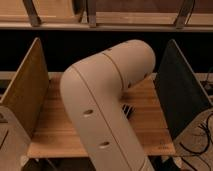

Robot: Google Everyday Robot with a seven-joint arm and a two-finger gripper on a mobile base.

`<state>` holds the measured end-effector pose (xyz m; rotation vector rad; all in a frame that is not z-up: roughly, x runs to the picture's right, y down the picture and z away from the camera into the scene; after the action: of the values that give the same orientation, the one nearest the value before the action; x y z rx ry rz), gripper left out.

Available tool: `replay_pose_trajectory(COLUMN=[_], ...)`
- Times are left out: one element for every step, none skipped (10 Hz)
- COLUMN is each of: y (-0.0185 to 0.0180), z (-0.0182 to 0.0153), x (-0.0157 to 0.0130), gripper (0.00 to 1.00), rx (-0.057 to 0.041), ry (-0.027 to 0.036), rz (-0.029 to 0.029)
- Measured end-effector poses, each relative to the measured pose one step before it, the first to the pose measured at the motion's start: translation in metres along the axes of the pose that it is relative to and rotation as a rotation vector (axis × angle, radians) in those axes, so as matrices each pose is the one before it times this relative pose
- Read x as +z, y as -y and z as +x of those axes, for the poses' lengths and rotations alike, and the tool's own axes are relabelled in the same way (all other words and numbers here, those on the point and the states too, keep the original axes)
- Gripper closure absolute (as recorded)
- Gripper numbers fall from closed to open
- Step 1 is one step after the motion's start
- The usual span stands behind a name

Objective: Wipe the white sponge on the table

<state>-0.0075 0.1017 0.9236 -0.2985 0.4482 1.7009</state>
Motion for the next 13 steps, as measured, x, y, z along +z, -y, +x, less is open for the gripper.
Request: replay_pose_trajectory(y=[-0.00980,-0.01502,-0.01131,-0.01073,-0.00679,-0.00441,-0.00116,0.00303,0.00786,0.01343,0.00899,0.05139,0.01960], z=[0.00077,0.00289,0.00324,0.00510,0.00543,0.00784,0.00937,0.01008,0.00916,0.00981,0.00372,0.00840,-0.00041], x=[0.00013,0.00069,0.00071,0.00019,-0.00054,-0.00203,-0.00301,-0.00373,-0.00411,-0.00428,-0.00265,-0.01404,-0.00454], gripper=[1.00,1.00,1.00,1.00,1.00,1.00,1.00,1.00,1.00,1.00,1.00,1.00,1.00], rx=[-0.01506,-0.02068,-0.01371,-0.00919,-0.00647,-0.00726,-0.00518,-0.00322,0.00197,0.00835,0.00991,0.07326,0.03195], ry=[-0.00056,-0.00337,-0.00412,-0.00649,-0.00505,-0.00632,-0.00579,-0.00600,-0.00416,-0.00560,-0.00118,0.00675,0.00559], rz=[-0.01430,-0.02532,-0.02326,-0.02812,-0.02217,-0.02037,-0.01782,-0.01181,-0.00076,0.00953,0.00804,0.05159,0.01899])
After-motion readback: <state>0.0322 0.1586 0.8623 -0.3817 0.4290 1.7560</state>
